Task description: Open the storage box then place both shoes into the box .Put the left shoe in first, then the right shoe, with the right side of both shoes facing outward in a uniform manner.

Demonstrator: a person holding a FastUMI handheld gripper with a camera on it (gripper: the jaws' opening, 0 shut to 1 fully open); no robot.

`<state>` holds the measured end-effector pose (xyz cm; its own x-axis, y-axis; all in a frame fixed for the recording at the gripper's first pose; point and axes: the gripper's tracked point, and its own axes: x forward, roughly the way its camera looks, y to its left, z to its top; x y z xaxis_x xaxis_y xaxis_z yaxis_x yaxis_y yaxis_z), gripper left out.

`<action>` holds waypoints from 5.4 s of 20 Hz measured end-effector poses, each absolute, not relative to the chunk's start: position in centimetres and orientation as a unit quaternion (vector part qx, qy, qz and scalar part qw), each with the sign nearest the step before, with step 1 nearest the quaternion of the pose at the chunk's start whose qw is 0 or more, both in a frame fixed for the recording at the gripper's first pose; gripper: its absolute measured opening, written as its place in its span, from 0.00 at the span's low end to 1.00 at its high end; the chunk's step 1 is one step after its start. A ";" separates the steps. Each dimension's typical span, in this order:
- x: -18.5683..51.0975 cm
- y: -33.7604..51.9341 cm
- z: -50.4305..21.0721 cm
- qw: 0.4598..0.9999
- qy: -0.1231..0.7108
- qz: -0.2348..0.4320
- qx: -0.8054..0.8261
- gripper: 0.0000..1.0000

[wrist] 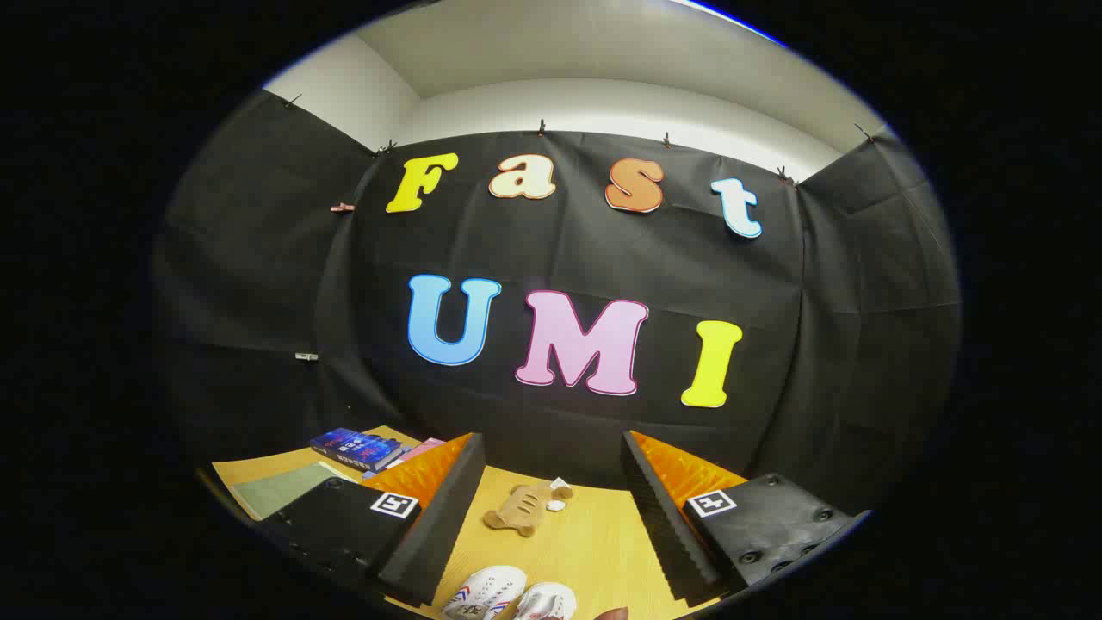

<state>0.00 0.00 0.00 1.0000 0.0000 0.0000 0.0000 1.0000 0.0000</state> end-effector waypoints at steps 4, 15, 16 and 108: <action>0.0 0.3 0.1 1.000 -0.003 0.004 0.001 0.97; -0.3 0.6 -0.1 1.000 0.003 0.010 -0.003 0.97; -0.4 0.7 0.0 1.000 0.002 0.011 -0.003 0.97; 0.1 24.2 -15.4 0.918 0.284 0.208 0.180 0.95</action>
<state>0.12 24.21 -15.39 0.7518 0.4846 -0.4471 -0.2795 0.8484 0.4495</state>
